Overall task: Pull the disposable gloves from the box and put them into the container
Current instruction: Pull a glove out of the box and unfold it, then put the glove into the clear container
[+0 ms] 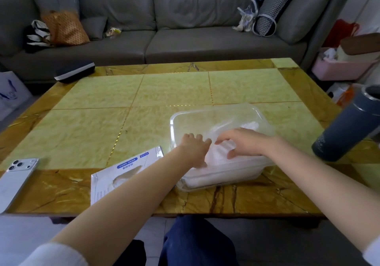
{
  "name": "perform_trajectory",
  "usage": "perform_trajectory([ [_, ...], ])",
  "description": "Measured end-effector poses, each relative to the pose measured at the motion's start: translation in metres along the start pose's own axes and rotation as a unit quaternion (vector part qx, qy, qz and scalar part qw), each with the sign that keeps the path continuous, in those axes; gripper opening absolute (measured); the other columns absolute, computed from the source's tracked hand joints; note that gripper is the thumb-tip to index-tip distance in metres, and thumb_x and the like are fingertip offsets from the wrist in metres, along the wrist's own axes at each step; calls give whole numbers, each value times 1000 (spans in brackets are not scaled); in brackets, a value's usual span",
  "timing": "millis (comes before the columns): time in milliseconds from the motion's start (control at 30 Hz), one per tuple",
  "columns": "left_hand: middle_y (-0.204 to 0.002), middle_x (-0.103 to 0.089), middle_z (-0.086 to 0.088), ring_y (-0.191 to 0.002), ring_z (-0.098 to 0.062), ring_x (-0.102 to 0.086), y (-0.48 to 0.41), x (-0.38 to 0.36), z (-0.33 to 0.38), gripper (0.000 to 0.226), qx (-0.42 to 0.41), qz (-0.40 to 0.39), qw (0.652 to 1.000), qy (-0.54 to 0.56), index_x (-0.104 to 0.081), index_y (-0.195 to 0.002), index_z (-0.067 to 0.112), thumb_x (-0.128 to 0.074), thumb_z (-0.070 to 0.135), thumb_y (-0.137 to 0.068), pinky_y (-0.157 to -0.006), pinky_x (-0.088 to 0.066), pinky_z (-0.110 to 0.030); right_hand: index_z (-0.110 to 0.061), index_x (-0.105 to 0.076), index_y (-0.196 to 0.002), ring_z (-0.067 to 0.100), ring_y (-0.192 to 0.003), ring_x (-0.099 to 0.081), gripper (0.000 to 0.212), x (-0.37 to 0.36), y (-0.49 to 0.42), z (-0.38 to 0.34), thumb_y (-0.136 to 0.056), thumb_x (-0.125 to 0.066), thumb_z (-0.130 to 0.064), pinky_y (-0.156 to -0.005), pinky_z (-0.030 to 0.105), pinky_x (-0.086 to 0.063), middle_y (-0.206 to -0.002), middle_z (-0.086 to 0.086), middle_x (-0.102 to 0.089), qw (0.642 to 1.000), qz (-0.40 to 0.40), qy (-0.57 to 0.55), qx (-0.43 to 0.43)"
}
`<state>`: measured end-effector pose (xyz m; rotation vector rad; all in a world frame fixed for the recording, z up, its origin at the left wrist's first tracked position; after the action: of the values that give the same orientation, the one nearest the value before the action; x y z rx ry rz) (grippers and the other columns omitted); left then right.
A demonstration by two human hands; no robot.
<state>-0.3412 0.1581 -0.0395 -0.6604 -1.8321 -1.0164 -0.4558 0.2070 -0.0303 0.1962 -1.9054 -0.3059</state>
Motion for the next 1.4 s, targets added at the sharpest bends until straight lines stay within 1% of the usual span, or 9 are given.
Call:
perform_trajectory([
  [233, -138, -40, -14, -112, -27, -53, -12, -14, -5, 76, 17, -106, 994, 32, -17, -148, 14, -63, 27, -89, -77, -40, -30, -23, -34, -145, 17, -138, -29, 70, -11, -6, 21, -84, -66, -15, -111, 31, -25, -151, -3, -30, 991, -65, 110, -33],
  [500, -152, -24, -15, -123, -29, -47, -13, -16, -6, 85, 29, -146, 989, 4, -3, -152, 17, -60, 17, -89, -85, -43, -32, -26, -30, -147, 20, -137, -33, 69, -25, -23, 30, -86, -61, -18, -113, 30, -27, -153, -5, -29, 981, -131, 134, -54],
  [600, -146, -35, -9, -119, -27, -51, -9, -10, -8, 81, 14, -133, 991, -12, -11, -150, 18, -63, 26, -89, -84, -43, -31, -23, -32, -146, 22, -135, -37, 66, -21, -18, 27, -87, -60, -18, -111, 32, -31, -151, 0, -33, 981, -133, 125, -72],
  [700, -128, -53, -4, -111, -22, -55, -2, 2, -12, 71, -5, -93, 996, -17, -28, -145, 17, -64, 38, -87, -88, -42, -30, -20, -33, -146, 23, -132, -40, 62, -9, -5, 12, -91, -61, -26, -108, 35, -35, -148, 2, -38, 980, -136, 106, -96],
  [833, -133, -52, -4, -122, -24, -48, 20, 26, -24, 56, -6, -3, 999, 52, -33, -144, 22, -51, 41, -95, -99, -35, -33, -20, -38, -143, 22, -130, -42, 50, 17, 15, -24, -96, -51, -34, -104, 32, -36, -145, 1, -42, 981, -111, 133, -82],
  [1000, -137, -47, 1, -128, -19, -41, 66, 37, -64, 40, 50, 240, 957, 154, -41, -137, 23, -47, 28, -97, -110, -24, -34, -25, -54, -127, 16, -115, -55, 30, 38, 22, -91, -98, -46, -26, -90, 32, -43, -126, -7, -60, 987, 109, 112, 29],
  [1067, -136, -47, 1, -126, -18, -42, 86, 19, -84, 39, 100, 268, 939, 191, -43, -135, 23, -47, 24, -96, -109, -25, -33, -24, -54, -127, 14, -113, -56, 29, 32, 21, -118, -98, -46, -21, -87, 30, -44, -127, -9, -58, 979, 165, 80, 86],
  [1233, -140, -42, 1, -128, -19, -40, 126, -61, -118, 42, 208, 153, 937, 236, -39, -136, 25, -47, 34, -96, -110, -26, -37, -15, -51, -129, 13, -116, -50, 32, -3, 14, -178, -98, -42, -10, -87, 24, -43, -130, -3, -53, 962, 177, 50, 204],
  [1400, -142, -36, -2, -131, -24, -35, 149, -115, -118, 58, 244, 63, 923, 290, -36, -138, 24, -51, 51, -89, -106, -29, -42, -10, -48, -132, 20, -119, -49, 37, -58, -14, -207, -96, -40, -3, -98, 33, -42, -133, 4, -48, 978, 76, 18, 192],
])
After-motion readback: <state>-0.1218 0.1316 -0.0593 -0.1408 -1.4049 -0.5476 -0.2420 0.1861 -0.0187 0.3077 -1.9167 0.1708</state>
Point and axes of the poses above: each hand's wrist, its own y-axis away from the middle knuckle, its own x-axis out of the back of the hand, z = x × y, the point moved 5 cm from there along -y, towards the middle knuckle
